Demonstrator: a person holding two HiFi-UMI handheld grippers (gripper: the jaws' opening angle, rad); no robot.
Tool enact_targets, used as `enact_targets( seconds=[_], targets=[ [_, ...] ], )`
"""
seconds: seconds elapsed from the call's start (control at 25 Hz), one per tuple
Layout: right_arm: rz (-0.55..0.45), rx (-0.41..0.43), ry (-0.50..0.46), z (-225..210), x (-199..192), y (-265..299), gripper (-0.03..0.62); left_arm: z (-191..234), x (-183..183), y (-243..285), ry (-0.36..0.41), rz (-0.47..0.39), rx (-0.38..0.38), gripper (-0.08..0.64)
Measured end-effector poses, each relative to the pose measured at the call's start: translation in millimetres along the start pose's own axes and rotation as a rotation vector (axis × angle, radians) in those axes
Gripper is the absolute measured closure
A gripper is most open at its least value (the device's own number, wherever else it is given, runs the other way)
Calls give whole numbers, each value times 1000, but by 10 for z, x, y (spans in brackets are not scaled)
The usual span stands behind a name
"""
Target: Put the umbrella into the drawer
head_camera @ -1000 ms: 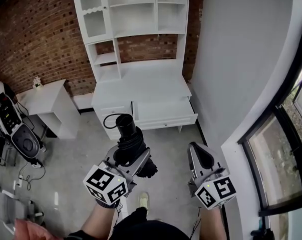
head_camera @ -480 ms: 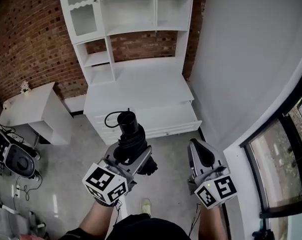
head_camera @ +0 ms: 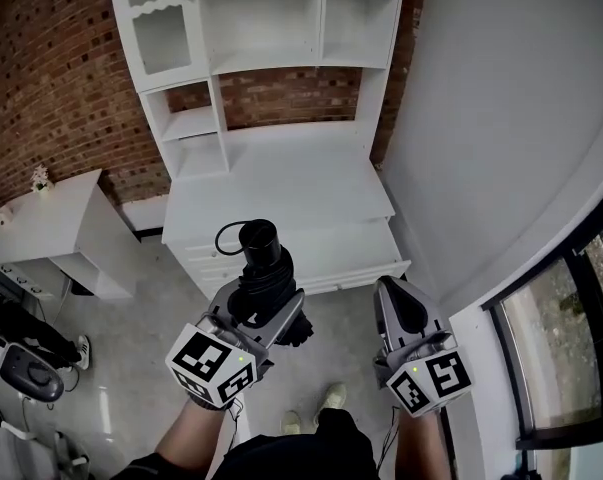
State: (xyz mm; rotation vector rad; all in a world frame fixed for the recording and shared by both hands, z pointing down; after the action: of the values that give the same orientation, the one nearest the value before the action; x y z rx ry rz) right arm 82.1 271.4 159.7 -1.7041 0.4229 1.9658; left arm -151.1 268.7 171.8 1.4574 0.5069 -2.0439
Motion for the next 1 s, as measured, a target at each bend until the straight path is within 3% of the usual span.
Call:
enact_targets(
  seconds=[0.48,1.0],
  targets=[
    [-1,103,27,-688,-246,1229,588,805,222,846,-14,-21,87,354],
    [33,261,65,-1509,-867,2389,588,1530,56,1962,-29,32,203,354]
  ],
)
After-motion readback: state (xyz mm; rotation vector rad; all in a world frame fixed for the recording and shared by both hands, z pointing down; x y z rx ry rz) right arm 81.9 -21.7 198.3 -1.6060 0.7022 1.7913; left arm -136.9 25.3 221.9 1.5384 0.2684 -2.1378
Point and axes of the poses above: the fingertips, and each gripper's own axes: y forward along the fingers, z to its left, x out of its top, the point moved 8 cm from there along -y, backward along the fingers, and after that the axes turned 13 degrees about -y, right-handed, at the moved point
